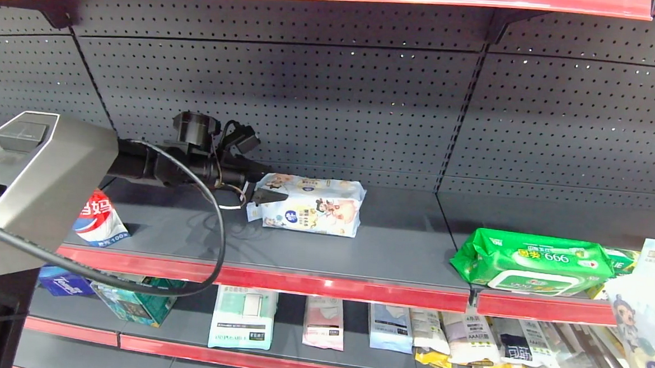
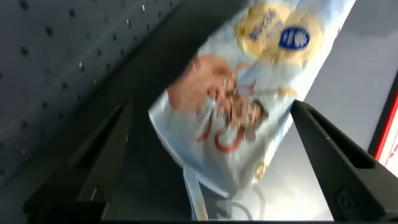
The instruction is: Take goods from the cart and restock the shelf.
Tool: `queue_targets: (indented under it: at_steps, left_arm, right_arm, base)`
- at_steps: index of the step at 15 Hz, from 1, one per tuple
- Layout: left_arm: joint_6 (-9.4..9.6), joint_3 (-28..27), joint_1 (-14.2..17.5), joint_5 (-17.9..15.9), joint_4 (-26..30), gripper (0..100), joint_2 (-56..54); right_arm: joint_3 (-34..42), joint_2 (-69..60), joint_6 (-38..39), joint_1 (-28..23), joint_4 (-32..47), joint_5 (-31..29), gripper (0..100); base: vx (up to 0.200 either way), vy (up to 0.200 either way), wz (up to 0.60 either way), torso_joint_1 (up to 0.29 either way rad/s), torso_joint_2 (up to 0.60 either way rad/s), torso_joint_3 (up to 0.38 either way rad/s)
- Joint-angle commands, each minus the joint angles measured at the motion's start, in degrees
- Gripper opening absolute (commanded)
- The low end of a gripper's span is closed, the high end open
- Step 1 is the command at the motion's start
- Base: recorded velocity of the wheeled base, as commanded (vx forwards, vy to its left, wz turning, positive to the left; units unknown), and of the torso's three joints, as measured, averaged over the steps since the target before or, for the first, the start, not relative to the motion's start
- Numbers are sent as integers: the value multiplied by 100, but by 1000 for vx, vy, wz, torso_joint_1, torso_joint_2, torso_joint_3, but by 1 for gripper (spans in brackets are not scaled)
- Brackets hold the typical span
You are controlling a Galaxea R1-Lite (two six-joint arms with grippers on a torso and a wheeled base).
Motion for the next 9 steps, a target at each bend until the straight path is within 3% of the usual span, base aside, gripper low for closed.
queue_targets:
  at_steps: [1, 9]
  left_arm:
    - [1, -177, -81, -7, 18, 100, 162]
    - [1, -440, -257, -34, 45, 100, 469]
  right_arm:
    - [-1, 13, -10, -2, -1, 1, 0]
    - [-1, 13, -90, -2, -1, 1, 0]
  base:
    - [0, 0, 0, 0, 0, 0]
    - [0, 0, 0, 0, 0, 0]
